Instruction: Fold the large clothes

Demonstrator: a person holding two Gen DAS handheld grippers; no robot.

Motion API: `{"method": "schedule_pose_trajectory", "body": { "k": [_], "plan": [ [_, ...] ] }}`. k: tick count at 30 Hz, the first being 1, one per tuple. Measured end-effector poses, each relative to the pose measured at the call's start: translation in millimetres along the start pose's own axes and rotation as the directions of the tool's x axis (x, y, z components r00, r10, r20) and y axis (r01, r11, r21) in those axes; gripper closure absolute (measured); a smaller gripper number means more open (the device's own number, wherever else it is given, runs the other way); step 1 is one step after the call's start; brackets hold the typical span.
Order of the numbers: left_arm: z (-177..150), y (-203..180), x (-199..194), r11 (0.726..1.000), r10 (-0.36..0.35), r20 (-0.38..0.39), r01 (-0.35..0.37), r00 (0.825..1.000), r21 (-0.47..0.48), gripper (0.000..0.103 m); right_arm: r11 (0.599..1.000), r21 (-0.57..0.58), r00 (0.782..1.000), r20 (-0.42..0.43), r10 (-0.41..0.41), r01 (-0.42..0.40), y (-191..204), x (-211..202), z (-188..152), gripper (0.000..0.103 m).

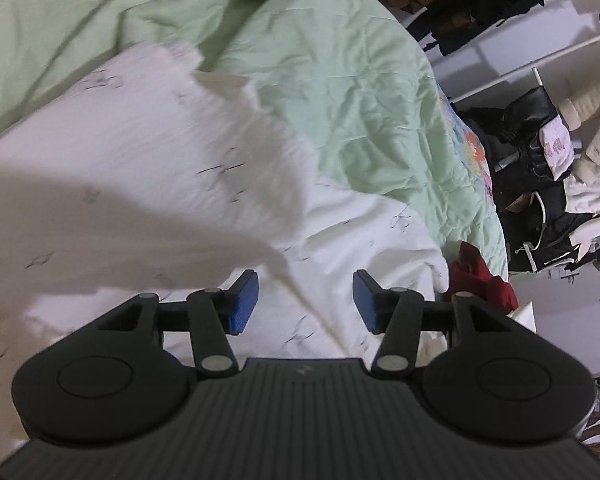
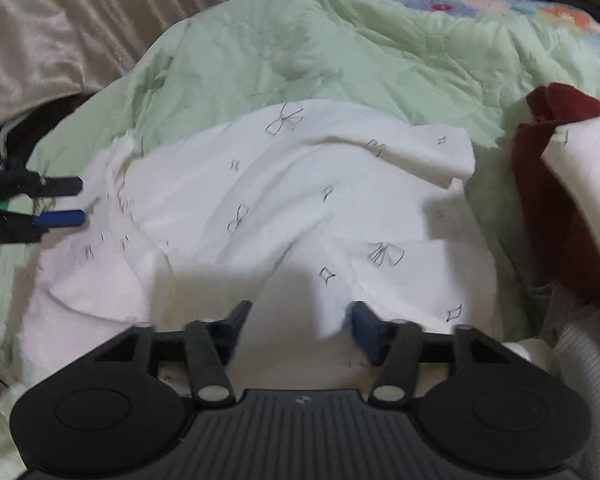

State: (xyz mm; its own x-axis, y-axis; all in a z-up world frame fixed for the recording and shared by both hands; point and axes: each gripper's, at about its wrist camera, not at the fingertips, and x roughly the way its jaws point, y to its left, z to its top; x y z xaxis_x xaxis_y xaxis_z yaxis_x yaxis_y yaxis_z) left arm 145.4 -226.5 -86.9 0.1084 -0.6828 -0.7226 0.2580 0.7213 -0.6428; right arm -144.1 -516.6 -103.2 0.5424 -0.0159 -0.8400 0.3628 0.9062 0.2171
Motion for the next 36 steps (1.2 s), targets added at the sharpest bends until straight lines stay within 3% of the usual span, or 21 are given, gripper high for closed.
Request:
{"method": "schedule_pose_trajectory", "body": {
  "k": [1,2,5,8,12,15,17,19,21,22,23,25,28,31,33,36],
  "plan": [
    [-1,4,-3,1.000,0.005,0.003,-0.005,1.000,-0.005,0.052,1.000,-0.002,0.999,0.033,-0.005,0.005,0,-5,1,0.094],
    [-2,8,-8,1.000,0.005,0.009,-0.004,1.000,-0.013,0.052,1.000,-0.004,0.998,0.066,-0.009,0.009,0,-10,1,0.098],
    [-2,19,-25,0.999,-0.013,0.053,0.016,0.999,-0.040,0.052,0.997,0.021,0.971,0.224,-0.082,0.080,-2,-37,17,0.100],
    [-4,29,-49,0.998,-0.006,0.150,0.014,0.989,-0.055,0.052,0.986,0.061,0.913,0.372,-0.169,0.158,-8,-61,42,0.100],
    [-20,53,-86,0.994,0.070,0.289,-0.043,0.955,-0.100,0.049,0.979,0.130,0.863,0.463,-0.201,0.159,-27,-62,82,0.099],
    [-36,80,-100,0.984,0.111,0.302,-0.062,0.947,-0.167,0.048,0.971,0.146,0.842,0.484,-0.239,0.192,-34,-30,111,0.094],
    [-47,97,-104,0.975,0.130,0.297,-0.067,0.946,-0.213,0.048,0.964,0.165,0.871,0.415,-0.261,0.210,-41,6,130,0.066],
    [-55,114,-105,0.963,0.148,0.279,-0.074,0.949,-0.260,0.048,0.951,0.218,0.909,0.309,-0.281,0.220,-51,34,139,0.054],
    [-57,133,-104,0.946,0.165,0.273,-0.073,0.948,-0.316,0.048,0.951,0.226,0.925,0.268,-0.268,0.210,-49,37,131,0.053],
    [-57,139,-104,0.939,0.171,0.272,-0.073,0.947,-0.336,0.048,0.953,0.223,0.931,0.258,-0.258,0.203,-47,35,125,0.045],
    [-56,144,-104,0.934,0.177,0.272,-0.074,0.946,-0.351,0.048,0.957,0.214,0.935,0.256,-0.247,0.195,-43,30,117,0.031],
    [-50,143,-103,0.936,0.183,0.276,-0.081,0.944,-0.344,0.042,0.970,0.160,0.943,0.251,-0.217,0.181,-31,6,87,0.020],
    [-37,129,-102,0.947,0.208,0.274,-0.123,0.939,-0.297,0.026,0.988,0.082,0.975,0.170,-0.144,0.132,-17,-23,36,0.020],
    [-39,117,-105,0.956,0.208,0.270,-0.137,0.940,-0.259,0.022,0.988,0.154,0.995,0.088,-0.041,0.027,-13,-38,-5,0.020],
    [-49,120,-107,0.945,0.230,0.266,-0.150,0.936,-0.289,0.016,0.986,0.162,0.995,0.096,0.021,-0.036,-5,-47,-28,0.021],
    [-65,134,-114,0.918,0.241,0.252,-0.136,0.937,-0.372,0.016,0.998,-0.050,0.984,0.176,-0.031,0.041,34,-59,-48,0.021]
  ]
}}
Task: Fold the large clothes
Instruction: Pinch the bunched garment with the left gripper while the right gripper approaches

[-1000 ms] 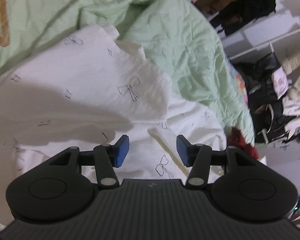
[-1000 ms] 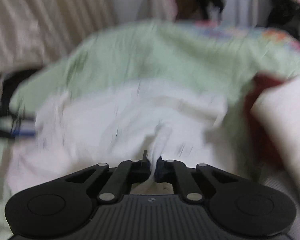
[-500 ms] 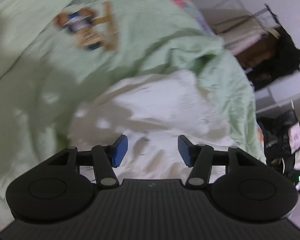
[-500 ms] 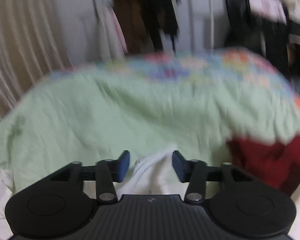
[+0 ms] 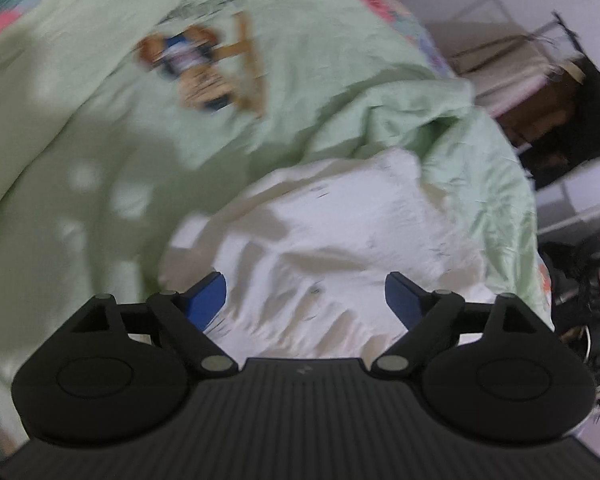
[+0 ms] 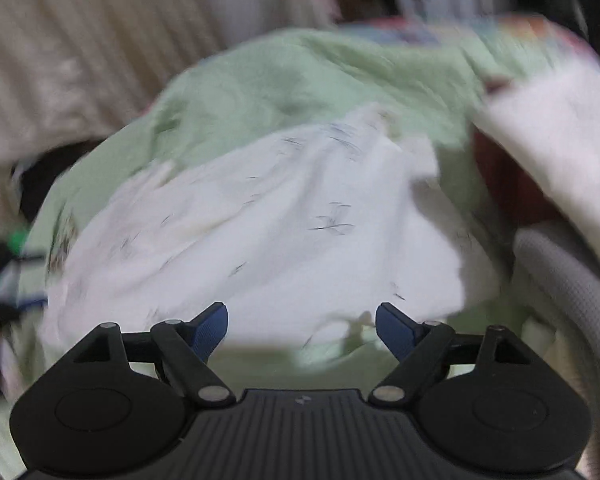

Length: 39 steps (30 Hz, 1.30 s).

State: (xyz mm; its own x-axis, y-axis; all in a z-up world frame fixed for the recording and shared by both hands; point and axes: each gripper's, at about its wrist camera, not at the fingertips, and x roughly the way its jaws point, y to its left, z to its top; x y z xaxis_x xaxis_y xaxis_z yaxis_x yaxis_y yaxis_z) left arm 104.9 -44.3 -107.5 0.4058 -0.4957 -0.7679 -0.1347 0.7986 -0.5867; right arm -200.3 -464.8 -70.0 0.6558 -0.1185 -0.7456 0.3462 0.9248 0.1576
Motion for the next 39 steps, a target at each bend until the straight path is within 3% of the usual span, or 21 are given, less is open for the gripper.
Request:
{"method": "schedule_pose_trajectory", "body": {
  "k": [3,7,8,9,11,16,20,23,29,37,39],
  "plan": [
    [-7,21,-6,0.995,-0.024,-0.009,0.023,1.000,-0.098,0.010,0.969,-0.244,0.998,0.068,-0.009,0.025,45,-3,-4,0.021],
    [-8,36,8,0.987,-0.068,-0.035,0.062,0.997,-0.147,0.008,0.864,-0.502,0.989,0.106,0.099,-0.033,111,-5,-3,0.020],
    [-7,37,13,0.988,-0.077,-0.032,0.072,0.996,-0.134,0.018,0.837,-0.546,0.987,0.105,0.123,-0.047,126,-5,-3,0.020],
    [-8,35,18,0.992,-0.077,-0.029,0.073,0.997,-0.104,0.054,0.793,-0.606,0.983,0.099,0.154,-0.063,147,-4,-4,0.020],
    [-9,34,27,0.995,-0.059,-0.035,0.056,0.998,-0.082,0.095,0.724,-0.685,0.978,0.088,0.187,-0.077,177,1,-6,0.019],
    [-6,33,31,0.991,-0.111,-0.007,0.110,0.994,-0.079,0.099,0.538,-0.834,0.969,0.018,0.248,-0.122,248,30,-9,0.016],
    [2,28,11,0.976,-0.210,0.042,0.212,0.977,-0.053,0.099,0.454,-0.874,0.968,-0.064,0.243,-0.172,296,66,-7,0.016],
    [7,21,-9,0.958,-0.284,0.074,0.285,0.956,-0.011,0.099,0.446,-0.871,0.967,-0.112,0.227,-0.206,319,89,-4,0.016],
    [7,11,-31,0.928,-0.372,0.077,0.370,0.925,0.040,0.099,0.506,-0.845,0.978,-0.088,0.188,-0.173,339,122,1,0.018],
    [0,-3,-38,0.914,-0.401,0.059,0.395,0.914,0.095,0.099,0.542,-0.824,0.980,-0.070,0.187,-0.163,338,121,1,0.022],
    [-2,-7,-40,0.910,-0.406,0.057,0.399,0.912,0.112,0.099,0.555,-0.816,0.980,-0.066,0.187,-0.161,337,122,2,0.036]
  ]
}}
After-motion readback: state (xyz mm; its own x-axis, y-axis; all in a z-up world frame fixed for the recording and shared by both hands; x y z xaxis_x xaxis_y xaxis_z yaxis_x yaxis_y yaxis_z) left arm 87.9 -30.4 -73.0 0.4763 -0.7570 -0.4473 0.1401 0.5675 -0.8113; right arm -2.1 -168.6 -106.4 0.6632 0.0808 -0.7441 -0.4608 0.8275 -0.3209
